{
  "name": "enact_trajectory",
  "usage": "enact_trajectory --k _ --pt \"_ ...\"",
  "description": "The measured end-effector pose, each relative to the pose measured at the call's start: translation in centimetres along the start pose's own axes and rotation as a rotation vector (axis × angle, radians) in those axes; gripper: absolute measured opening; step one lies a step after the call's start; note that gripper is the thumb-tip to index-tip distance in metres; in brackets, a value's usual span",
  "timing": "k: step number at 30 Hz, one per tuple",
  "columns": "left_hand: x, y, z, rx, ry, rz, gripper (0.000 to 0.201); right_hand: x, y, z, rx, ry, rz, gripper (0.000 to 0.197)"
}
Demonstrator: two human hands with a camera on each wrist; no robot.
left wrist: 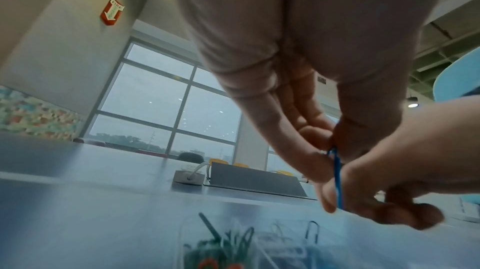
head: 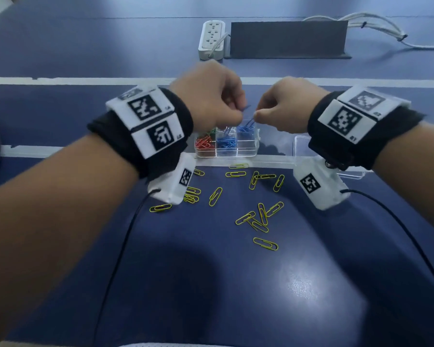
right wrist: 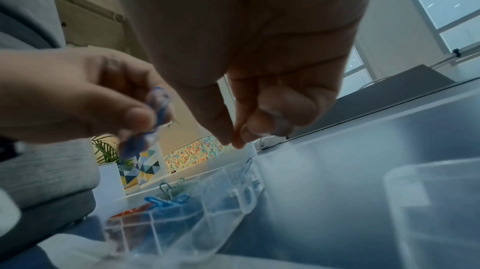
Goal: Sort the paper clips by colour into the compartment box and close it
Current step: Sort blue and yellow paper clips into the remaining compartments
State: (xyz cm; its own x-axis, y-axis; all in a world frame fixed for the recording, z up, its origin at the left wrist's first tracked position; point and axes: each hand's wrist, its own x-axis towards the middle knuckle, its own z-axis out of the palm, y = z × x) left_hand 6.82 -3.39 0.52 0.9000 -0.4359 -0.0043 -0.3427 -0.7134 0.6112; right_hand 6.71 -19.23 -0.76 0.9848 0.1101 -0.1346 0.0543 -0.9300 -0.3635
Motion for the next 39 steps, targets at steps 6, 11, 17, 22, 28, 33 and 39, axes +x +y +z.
enact_trajectory --k 6,11,17,22,28,33,39 --pt "3.7 0.7 1.1 0.216 -0.02 0.067 0.012 -1.3 2.2 0.0 0.003 -0.009 0.001 0.02" --pt "4.0 0.6 2.0 0.374 -0.074 0.09 0.014 -2.5 3.3 -0.1 -0.005 0.001 0.008 0.017" --pt "3.8 0.6 1.9 0.332 -0.061 0.066 0.013 -2.8 3.0 0.3 -0.003 -0.018 -0.009 0.015" --pt "3.5 -0.1 1.5 0.442 -0.076 0.026 0.012 -3.1 2.4 0.8 0.005 -0.039 -0.035 0.008" --pt "3.1 -1.2 1.3 0.518 -0.11 -0.073 0.013 -3.6 2.1 1.4 -0.006 -0.045 -0.061 0.007" --pt "3.1 -1.2 1.3 0.558 -0.127 -0.033 0.012 -3.6 1.7 1.5 -0.014 -0.046 -0.069 0.008" --pt "3.0 -1.0 1.3 0.568 -0.117 -0.001 0.011 -3.8 1.8 1.6 -0.03 -0.051 -0.063 0.013"
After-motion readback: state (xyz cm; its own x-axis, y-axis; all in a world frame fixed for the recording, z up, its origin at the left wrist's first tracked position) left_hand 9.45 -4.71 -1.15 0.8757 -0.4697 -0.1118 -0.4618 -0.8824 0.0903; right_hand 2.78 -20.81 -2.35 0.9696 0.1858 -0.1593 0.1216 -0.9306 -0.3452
